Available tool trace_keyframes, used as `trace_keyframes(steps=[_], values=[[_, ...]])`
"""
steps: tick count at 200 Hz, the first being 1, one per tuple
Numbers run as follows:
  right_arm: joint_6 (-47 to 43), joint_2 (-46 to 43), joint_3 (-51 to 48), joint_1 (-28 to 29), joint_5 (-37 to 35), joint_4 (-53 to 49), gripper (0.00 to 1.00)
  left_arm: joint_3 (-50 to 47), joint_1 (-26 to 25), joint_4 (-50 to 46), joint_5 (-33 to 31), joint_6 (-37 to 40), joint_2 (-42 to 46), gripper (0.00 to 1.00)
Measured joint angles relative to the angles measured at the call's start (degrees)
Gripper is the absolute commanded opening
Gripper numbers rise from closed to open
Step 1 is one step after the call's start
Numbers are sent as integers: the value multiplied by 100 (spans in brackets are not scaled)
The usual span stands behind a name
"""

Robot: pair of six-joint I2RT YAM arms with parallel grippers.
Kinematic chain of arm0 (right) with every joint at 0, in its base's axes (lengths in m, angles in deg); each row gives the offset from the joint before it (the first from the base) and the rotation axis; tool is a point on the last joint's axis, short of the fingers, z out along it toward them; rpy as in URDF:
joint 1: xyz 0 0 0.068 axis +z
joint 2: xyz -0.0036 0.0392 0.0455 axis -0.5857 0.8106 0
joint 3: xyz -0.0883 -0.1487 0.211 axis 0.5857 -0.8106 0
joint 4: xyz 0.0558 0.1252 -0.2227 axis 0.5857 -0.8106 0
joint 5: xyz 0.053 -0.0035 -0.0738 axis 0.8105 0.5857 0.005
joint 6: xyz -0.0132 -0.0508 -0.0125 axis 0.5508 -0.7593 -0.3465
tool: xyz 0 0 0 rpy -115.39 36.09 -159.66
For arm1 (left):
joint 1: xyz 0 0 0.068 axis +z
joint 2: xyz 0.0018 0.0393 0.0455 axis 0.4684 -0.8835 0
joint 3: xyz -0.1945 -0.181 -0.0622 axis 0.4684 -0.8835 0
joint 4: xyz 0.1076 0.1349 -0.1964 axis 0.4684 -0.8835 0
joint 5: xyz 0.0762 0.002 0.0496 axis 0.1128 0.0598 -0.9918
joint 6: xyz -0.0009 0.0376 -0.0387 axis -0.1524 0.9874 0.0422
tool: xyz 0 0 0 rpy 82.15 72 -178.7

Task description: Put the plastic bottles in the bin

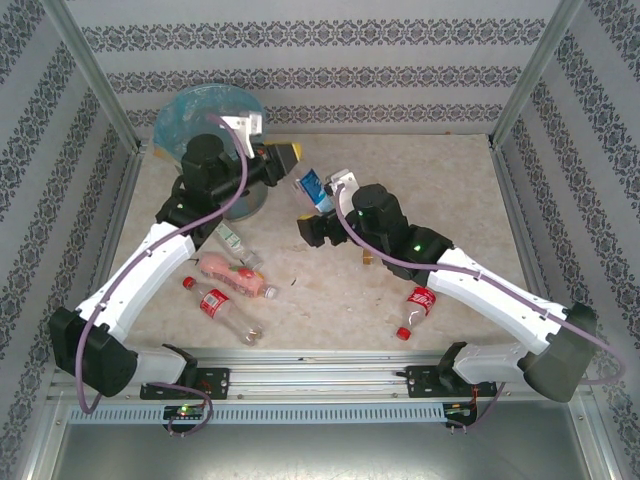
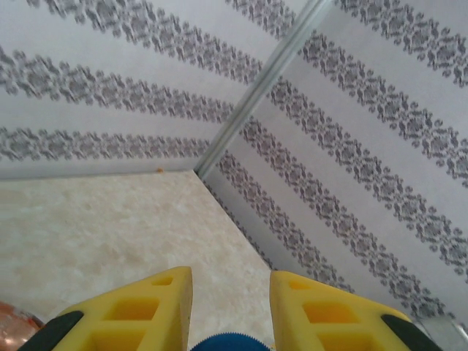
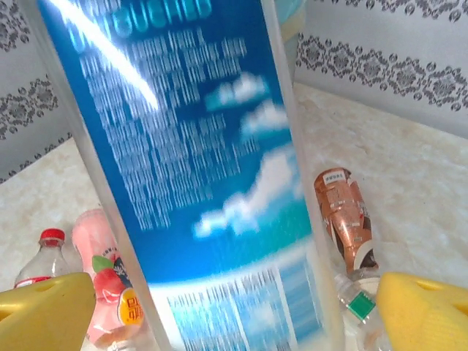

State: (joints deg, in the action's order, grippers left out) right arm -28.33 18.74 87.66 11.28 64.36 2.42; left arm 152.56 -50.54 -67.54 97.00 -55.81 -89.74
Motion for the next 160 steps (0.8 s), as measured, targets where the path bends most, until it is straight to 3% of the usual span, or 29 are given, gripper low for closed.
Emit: trace_keyframes(steps=[90,121,160], values=[[-227,-83,66,-2,-216,212,98,1880,1078,-179,-1419,1029,-96,0],[-280,-118,63,-4,-238,212,98,2448,1626,-337,-1941,1475,-520,0],[-278,-227,63,-15,-258,210,98,2872,1910,-625,-2522,2275,-1252,0]])
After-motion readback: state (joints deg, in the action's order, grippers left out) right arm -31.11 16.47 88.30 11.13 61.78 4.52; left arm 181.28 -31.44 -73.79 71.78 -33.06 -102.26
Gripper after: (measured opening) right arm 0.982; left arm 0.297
